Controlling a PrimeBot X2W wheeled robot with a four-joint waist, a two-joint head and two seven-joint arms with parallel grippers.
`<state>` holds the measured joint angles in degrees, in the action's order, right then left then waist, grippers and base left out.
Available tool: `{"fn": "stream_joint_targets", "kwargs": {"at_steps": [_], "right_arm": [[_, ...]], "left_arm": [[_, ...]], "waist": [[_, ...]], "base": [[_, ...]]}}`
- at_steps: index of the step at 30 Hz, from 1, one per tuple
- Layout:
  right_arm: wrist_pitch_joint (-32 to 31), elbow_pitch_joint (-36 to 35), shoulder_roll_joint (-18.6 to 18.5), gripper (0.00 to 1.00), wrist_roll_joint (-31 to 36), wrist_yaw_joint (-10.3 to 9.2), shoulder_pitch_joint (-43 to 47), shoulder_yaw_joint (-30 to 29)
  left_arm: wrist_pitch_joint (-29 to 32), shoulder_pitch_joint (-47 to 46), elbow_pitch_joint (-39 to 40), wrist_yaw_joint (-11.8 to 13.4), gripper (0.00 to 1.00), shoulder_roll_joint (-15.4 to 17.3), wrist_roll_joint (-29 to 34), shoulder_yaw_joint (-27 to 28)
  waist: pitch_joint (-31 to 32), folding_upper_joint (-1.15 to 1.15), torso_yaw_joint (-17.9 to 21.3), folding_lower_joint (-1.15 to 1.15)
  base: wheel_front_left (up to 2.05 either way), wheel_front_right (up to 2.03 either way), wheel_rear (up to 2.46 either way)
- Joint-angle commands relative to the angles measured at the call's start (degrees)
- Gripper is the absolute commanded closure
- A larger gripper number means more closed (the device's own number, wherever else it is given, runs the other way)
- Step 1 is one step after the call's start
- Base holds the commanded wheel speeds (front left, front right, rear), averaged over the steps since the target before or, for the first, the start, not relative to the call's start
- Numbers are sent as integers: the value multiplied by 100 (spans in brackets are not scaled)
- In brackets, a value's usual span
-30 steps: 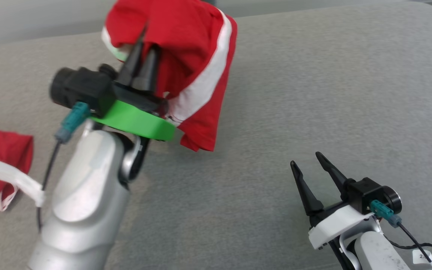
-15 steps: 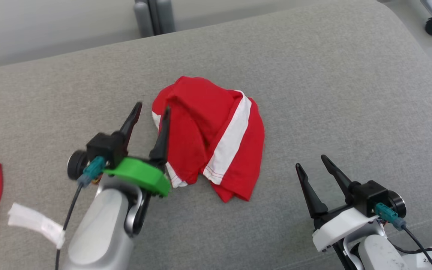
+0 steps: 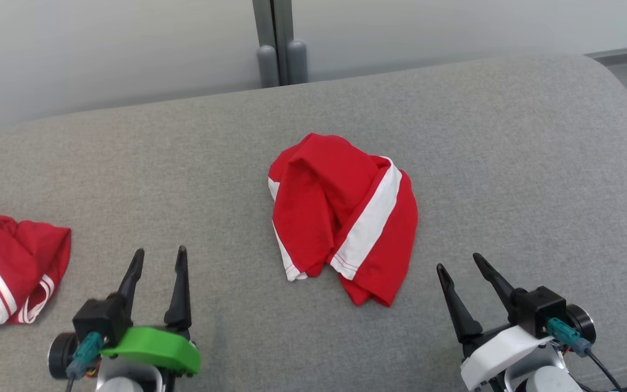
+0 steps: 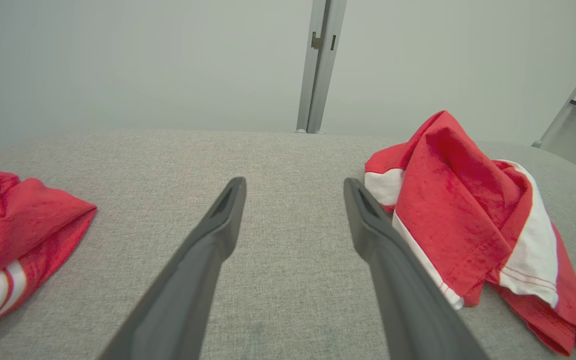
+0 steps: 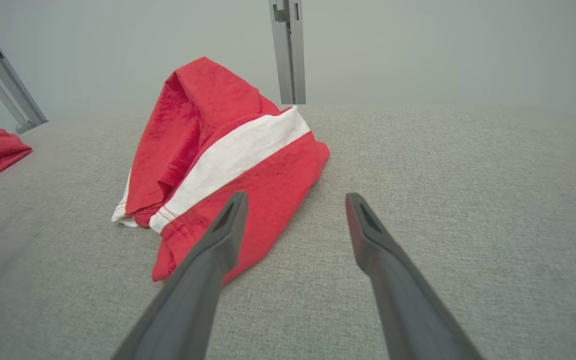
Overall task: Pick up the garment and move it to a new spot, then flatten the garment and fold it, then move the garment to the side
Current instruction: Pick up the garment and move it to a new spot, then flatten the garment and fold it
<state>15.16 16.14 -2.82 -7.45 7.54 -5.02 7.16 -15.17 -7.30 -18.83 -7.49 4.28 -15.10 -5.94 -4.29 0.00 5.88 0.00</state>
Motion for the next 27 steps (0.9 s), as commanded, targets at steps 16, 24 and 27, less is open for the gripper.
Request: {"fn": "stream_joint_targets", "kwargs": {"at_steps": [16, 24, 27], "right_arm": [[0, 112, -52, 0, 167, -10, 179, 198], [1, 384, -51, 0, 236, -10, -435, 793], [0, 693, -53, 0, 344, -10, -703, 950]], "left_arm": [[2, 985, 247, 4, 0, -134, 57, 155], [2, 696, 239, 4, 0, -131, -55, -78], [2, 600, 223, 4, 0, -130, -103, -136]], "waist": [[231, 0, -464, 0], [-117, 0, -690, 0], [-270, 0, -807, 0]], "base": [[0, 0, 0], [0, 0, 0], [0, 0, 0]]}}
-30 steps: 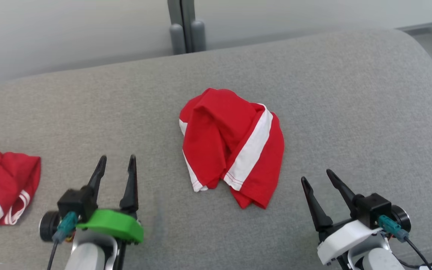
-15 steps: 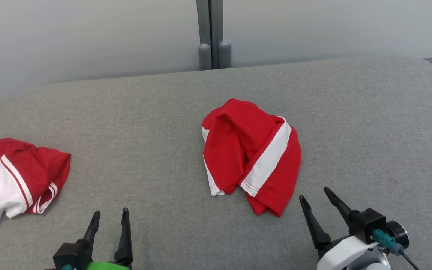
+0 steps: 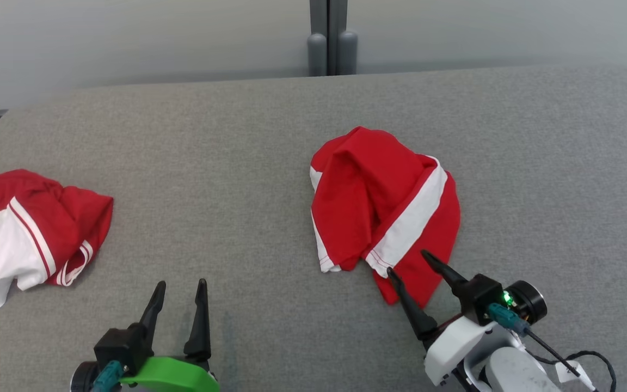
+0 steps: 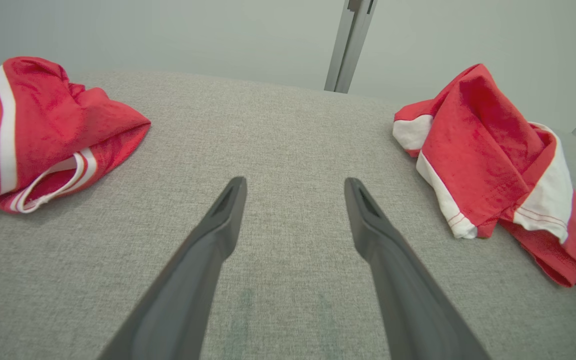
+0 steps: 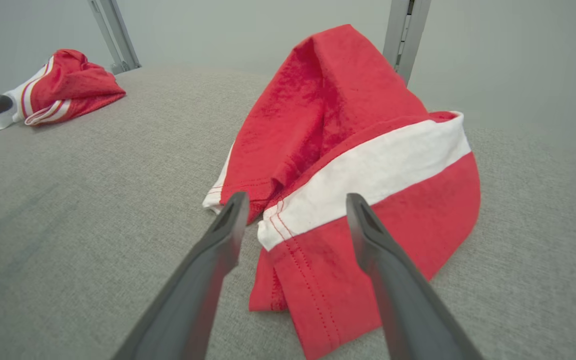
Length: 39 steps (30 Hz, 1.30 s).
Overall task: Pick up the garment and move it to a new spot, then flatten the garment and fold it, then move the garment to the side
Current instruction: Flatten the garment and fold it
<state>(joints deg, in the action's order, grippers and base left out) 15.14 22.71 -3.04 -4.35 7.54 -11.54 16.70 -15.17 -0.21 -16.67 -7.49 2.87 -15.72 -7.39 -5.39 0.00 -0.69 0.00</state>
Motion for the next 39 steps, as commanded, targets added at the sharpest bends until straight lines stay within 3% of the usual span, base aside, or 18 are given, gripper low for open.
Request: {"fn": "stream_joint_targets", "kwargs": {"at_steps": [1, 13, 14, 16, 17, 18, 19, 20, 30, 36, 39], "right_arm": [[2, 177, -27, 0, 96, -10, -149, -7], [2, 890, -1, 0, 215, -10, -618, -98], [2, 893, 0, 6, 191, -10, -632, -110], [2, 864, 0, 49, 139, -10, -638, -116], [2, 835, 1, 61, 105, -10, -633, -115], [2, 788, 1, 84, 76, -10, -622, -120], [2, 711, 1, 97, 57, -10, -602, -134], [2, 658, 0, 100, 38, -10, -580, -154], [2, -517, -1, 100, -236, -10, -353, -645], [2, -1216, -237, 100, -330, -10, -1111, -726], [2, -1182, -525, 100, -410, -10, -2088, -409]], "left_arm": [[2, -142, 4, 4, 0, 9, -46, -28], [2, -436, -78, 4, 0, 9, -114, -111], [2, -453, -78, 4, 0, 9, -112, -113], [2, -466, -64, 4, 0, 9, -110, -111], [2, -461, -56, 4, 0, 9, -112, -105], [2, -461, -57, 3, 0, 9, -111, -104], [2, -473, -45, 3, 0, 9, -103, -110], [2, -483, -37, 3, 0, 9, -90, -124], [2, -279, -8, 3, 0, 10, -92, -181], [2, -254, -28, 3, 0, 10, -136, -273], [2, -306, -61, 3, 0, 10, -194, -354]], "waist": [[-225, 0, -197, 0], [-667, 0, -506, 0], [-681, 0, -515, 0], [-704, 0, -527, 0], [-710, 0, -529, 0], [-711, 0, -529, 0], [-711, 0, -526, 0], [-708, 0, -522, 0], [-452, 0, -408, 0], [-266, 0, -406, 0], [-217, 0, -532, 0]], "base": [[0, 0, 0], [0, 0, 0], [0, 0, 0], [0, 0, 0], [0, 0, 0], [0, 0, 0], [0, 0, 0], [0, 0, 0], [0, 0, 0], [0, 0, 0], [0, 0, 0]]}}
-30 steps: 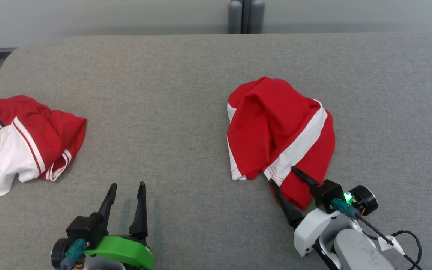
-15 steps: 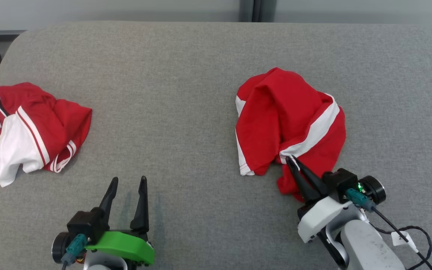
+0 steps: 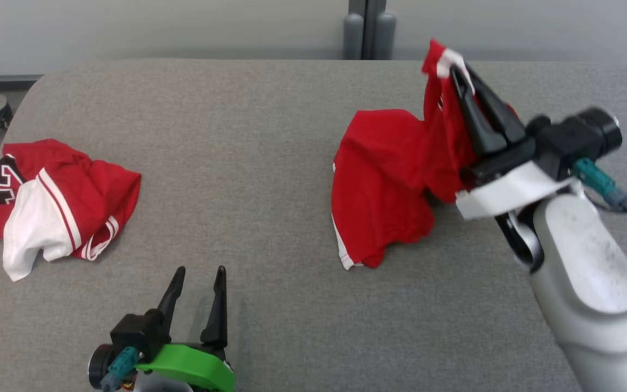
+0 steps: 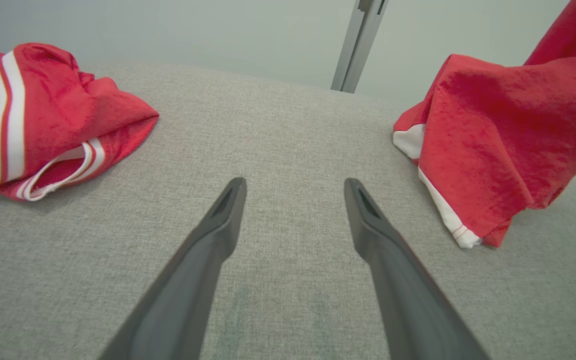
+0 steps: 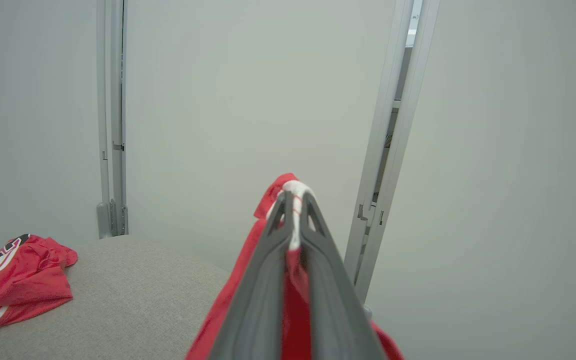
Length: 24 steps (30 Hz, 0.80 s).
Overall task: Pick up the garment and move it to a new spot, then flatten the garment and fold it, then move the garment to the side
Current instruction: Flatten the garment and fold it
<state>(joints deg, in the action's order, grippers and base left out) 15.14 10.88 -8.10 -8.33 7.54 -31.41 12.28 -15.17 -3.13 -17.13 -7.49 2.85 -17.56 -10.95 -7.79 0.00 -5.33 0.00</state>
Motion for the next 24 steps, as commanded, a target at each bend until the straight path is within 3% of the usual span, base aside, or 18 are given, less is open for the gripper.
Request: {"fn": "stream_joint_targets", "kwargs": {"at_steps": [1, 7, 13, 18, 24], "right_arm": [[2, 45, -94, 100, -27, -10, -437, 193], [2, 447, -273, 100, -202, -10, -2400, 1137], [2, 686, -307, 100, -526, -10, -3444, 1854], [2, 786, -462, 100, -708, -10, -3118, 1909], [1, 852, -856, 100, -700, -10, -2547, 1546]], "left_arm": [[2, -36, -27, 3, 0, 12, -28, -30], [3, -135, -84, 3, 0, 13, -74, -259], [3, -57, -98, 3, 0, 12, -128, -311], [3, 4, -109, 3, 0, 12, -141, -276], [3, -28, -92, 3, 0, 12, -21, -164]], "waist": [[31, 0, -119, 0], [24, 0, -468, 0], [-3, 0, -669, 0], [-34, 0, -585, 0], [-77, 0, -298, 0]], "base": [[0, 0, 0], [0, 0, 0], [0, 0, 0], [0, 0, 0], [0, 0, 0]]}}
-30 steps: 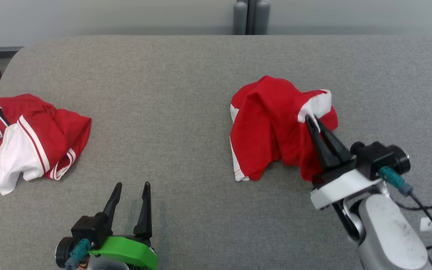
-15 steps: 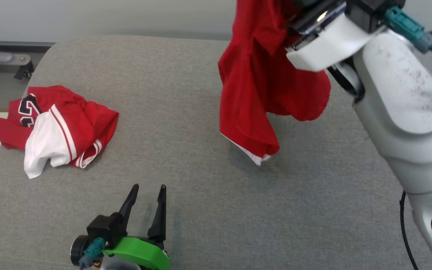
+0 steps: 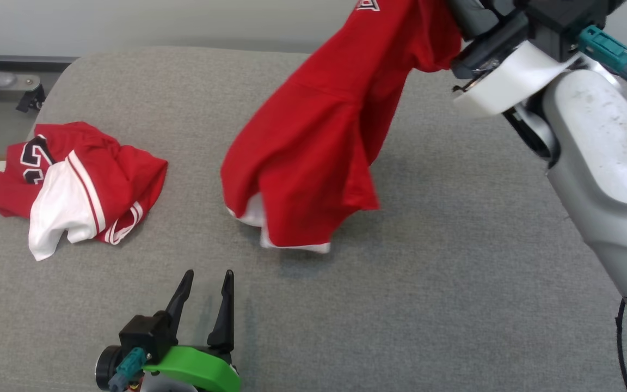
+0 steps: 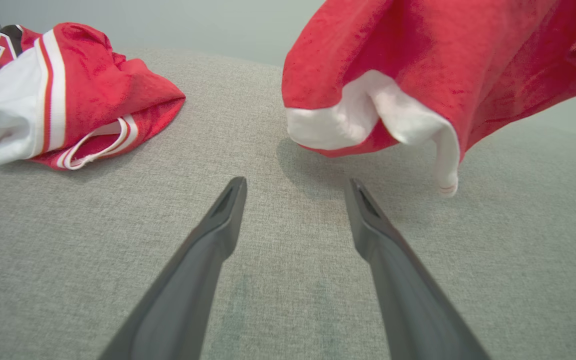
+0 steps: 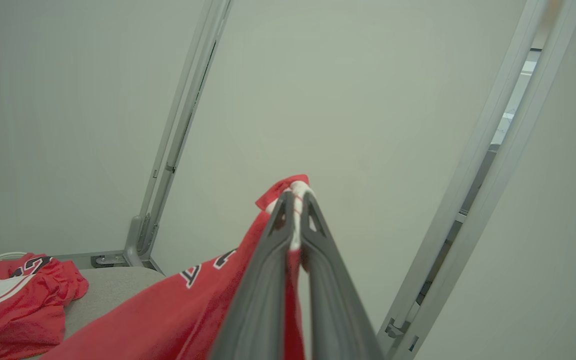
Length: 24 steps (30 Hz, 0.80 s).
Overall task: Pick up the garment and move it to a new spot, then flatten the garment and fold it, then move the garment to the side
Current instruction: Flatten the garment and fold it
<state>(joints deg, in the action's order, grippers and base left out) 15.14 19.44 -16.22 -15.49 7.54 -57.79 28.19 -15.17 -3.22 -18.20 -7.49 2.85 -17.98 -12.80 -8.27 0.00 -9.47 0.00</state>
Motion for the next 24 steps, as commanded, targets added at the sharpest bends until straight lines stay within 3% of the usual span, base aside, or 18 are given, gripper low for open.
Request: {"fn": "stream_joint_targets", "kwargs": {"at_steps": [1, 8, 12, 17, 21, 22, 23, 24], "right_arm": [[1, -6, -110, 100, 35, -10, 143, -143], [1, -187, -317, 100, 320, -10, 345, -1019], [1, -158, -162, 100, 630, -10, 647, -1304], [1, 46, 650, 100, 994, -10, 1710, -1385], [1, 195, 1082, 100, 807, -10, 2374, -643], [1, 218, 1138, 82, 715, -10, 2514, -433], [1, 219, 1200, 56, 570, -10, 2671, -193], [1, 232, 1235, 0, 441, -10, 2783, 25]], "left_arm": [[3, -37, 18, 3, 0, 12, 32, 34], [3, -110, 22, 3, 0, 13, 80, 22], [3, -75, 14, 3, 0, 13, 31, -48], [3, -33, -24, 3, 0, 13, 66, -83], [3, -56, -81, 3, 0, 13, 99, -69], [3, -62, -91, 3, 0, 13, 97, -67], [3, -59, -104, 3, 0, 13, 97, -69], [3, -48, -115, 3, 0, 13, 100, -65]], "waist": [[-36, 0, 162, 0], [-30, 0, 416, 0], [3, 0, 444, 0], [-17, 0, 344, 0], [-29, 0, 242, 0], [-27, 0, 227, 0], [-19, 0, 212, 0], [-10, 0, 205, 0]], "base": [[0, 0, 0], [0, 0, 0], [0, 0, 0], [0, 0, 0], [0, 0, 0], [0, 0, 0], [0, 0, 0], [0, 0, 0]]}}
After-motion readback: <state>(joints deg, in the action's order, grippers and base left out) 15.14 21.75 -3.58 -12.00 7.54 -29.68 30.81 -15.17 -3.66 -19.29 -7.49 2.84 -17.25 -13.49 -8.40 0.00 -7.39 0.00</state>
